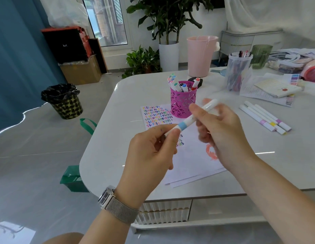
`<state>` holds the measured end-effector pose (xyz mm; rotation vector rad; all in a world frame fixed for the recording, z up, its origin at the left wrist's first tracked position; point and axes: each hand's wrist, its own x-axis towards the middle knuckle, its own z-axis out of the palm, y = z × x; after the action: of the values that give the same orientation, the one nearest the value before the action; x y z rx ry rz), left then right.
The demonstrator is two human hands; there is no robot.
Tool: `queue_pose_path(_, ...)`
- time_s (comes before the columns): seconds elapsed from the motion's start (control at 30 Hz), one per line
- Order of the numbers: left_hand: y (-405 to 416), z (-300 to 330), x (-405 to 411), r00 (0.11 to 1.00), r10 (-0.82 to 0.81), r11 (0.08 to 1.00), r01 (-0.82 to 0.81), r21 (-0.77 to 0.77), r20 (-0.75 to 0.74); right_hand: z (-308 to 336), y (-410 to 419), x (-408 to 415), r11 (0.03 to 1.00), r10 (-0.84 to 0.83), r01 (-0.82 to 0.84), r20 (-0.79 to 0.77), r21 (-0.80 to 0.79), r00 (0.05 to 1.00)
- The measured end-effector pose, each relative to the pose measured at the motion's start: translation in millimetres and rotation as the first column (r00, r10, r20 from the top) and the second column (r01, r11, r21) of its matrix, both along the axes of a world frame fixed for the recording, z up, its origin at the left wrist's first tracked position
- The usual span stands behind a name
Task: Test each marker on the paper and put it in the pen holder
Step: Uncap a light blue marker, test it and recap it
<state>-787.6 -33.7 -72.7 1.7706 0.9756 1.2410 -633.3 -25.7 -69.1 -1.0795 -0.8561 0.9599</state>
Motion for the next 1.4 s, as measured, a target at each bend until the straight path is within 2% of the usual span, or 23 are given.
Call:
queue_pose_path(0.03, 3, 0, -1, 0.999, 0.042, 0.998, -0.042, -0.043, 0.006, -2, 1, 5, 0.994, -0.109, 0.107, 0.119, 0.020, 0.987)
queue_pose_path(0.07, 6, -2, -2, 0.997, 0.079, 0.993, -0.079, -0.090, -0.003, -6, 2, 11, 0.977, -0.211, 0.193, 0.331, 0.086, 0.920)
queue_pose_path(0.1, 9, -5, -4, 0.993, 0.110, 0.986, -0.114, -0.126, -0.037, -9, 1, 16, 0.961, -0.275, 0.206, 0.569, 0.185, 0.774)
queue_pose_path(0.13, 12, -7, -6, 0.987, 0.130, 0.980, -0.143, -0.136, -0.098, -13, 2, 20, 0.952, -0.302, 0.142, 0.754, 0.271, 0.584)
queue_pose_path(0.17, 13, -10, -8, 0.975, 0.145, 0.978, -0.167, -0.126, -0.168, -16, 3, 21, 0.956, -0.277, 0.037, 0.860, 0.290, 0.429)
queue_pose_path(0.2, 14, -12, -9, 0.962, 0.157, 0.977, -0.185, -0.107, -0.222, -21, 3, 18, 0.969, -0.197, -0.077, 0.919, 0.236, 0.341)
queue_pose_path(0.27, 13, -13, -11, 0.948, 0.171, 0.976, -0.201, -0.086, -0.267, -31, 1, 5, 0.963, -0.028, -0.253, 0.970, 0.090, 0.241)
queue_pose_path(0.33, 13, -10, -10, 0.952, 0.168, 0.976, -0.197, -0.093, -0.256, -35, 0, -6, 0.944, -0.040, -0.316, 0.986, 0.091, 0.165)
queue_pose_path(0.4, 13, -5, -10, 0.963, 0.162, 0.978, -0.186, -0.096, -0.214, -35, 1, -8, 0.935, -0.093, -0.324, 0.981, 0.145, 0.170)
queue_pose_path(0.47, 13, 1, -10, 0.984, 0.117, 0.982, -0.135, -0.132, -0.133, -32, 5, -5, 0.949, -0.063, -0.288, 0.973, 0.127, 0.222)
queue_pose_path(0.53, 13, 5, -13, 0.998, 0.030, 0.974, -0.040, -0.222, -0.047, -30, 7, -3, 0.966, 0.002, -0.244, 0.943, 0.085, 0.334)
queue_pose_path(0.57, 13, 7, -16, 0.999, -0.011, 0.966, -0.002, -0.258, -0.050, -28, 7, -4, 0.975, 0.038, -0.214, 0.918, 0.051, 0.395)
queue_pose_path(0.63, 12, 6, -23, 0.977, -0.050, 0.970, -0.002, -0.242, -0.207, -24, 10, -4, 0.984, 0.101, -0.179, 0.828, -0.001, 0.551)
queue_pose_path(0.7, 13, 0, -32, 0.872, 0.010, 0.993, -0.065, -0.095, -0.490, -20, 12, -5, 0.985, 0.090, -0.167, 0.708, 0.040, 0.700)
queue_pose_path(0.77, 15, -6, -38, 0.720, 0.114, 0.992, -0.116, 0.043, -0.684, -14, 19, -3, 0.976, -0.004, -0.140, 0.652, 0.169, 0.758)
queue_pose_path(0.87, 17, -14, -41, 0.636, 0.093, 0.993, -0.118, 0.022, -0.766, -1, 37, 1, 0.922, -0.173, -0.072, 0.571, 0.381, 0.803)
queue_pose_path(1.0, 13, -24, -36, 0.560, -0.015, 0.999, -0.021, -0.032, -0.828, 8, 66, 12, 0.803, -0.421, 0.139, 0.386, 0.580, 0.821)
queue_pose_path(1.1, 14, -29, -36, 0.543, -0.056, 0.996, -0.022, -0.082, -0.838, 0, 83, 23, 0.756, -0.539, 0.260, 0.347, 0.600, 0.768)
queue_pose_path(1.27, 19, -28, -39, 0.509, -0.044, 0.998, -0.009, -0.057, -0.860, -17, 104, 33, 0.805, -0.541, 0.251, 0.493, 0.537, 0.681)
queue_pose_path(1.4, 21, -28, -38, 0.474, -0.048, 0.999, 0.014, -0.047, -0.879, -20, 115, 32, 0.900, -0.417, 0.167, 0.678, 0.404, 0.605)
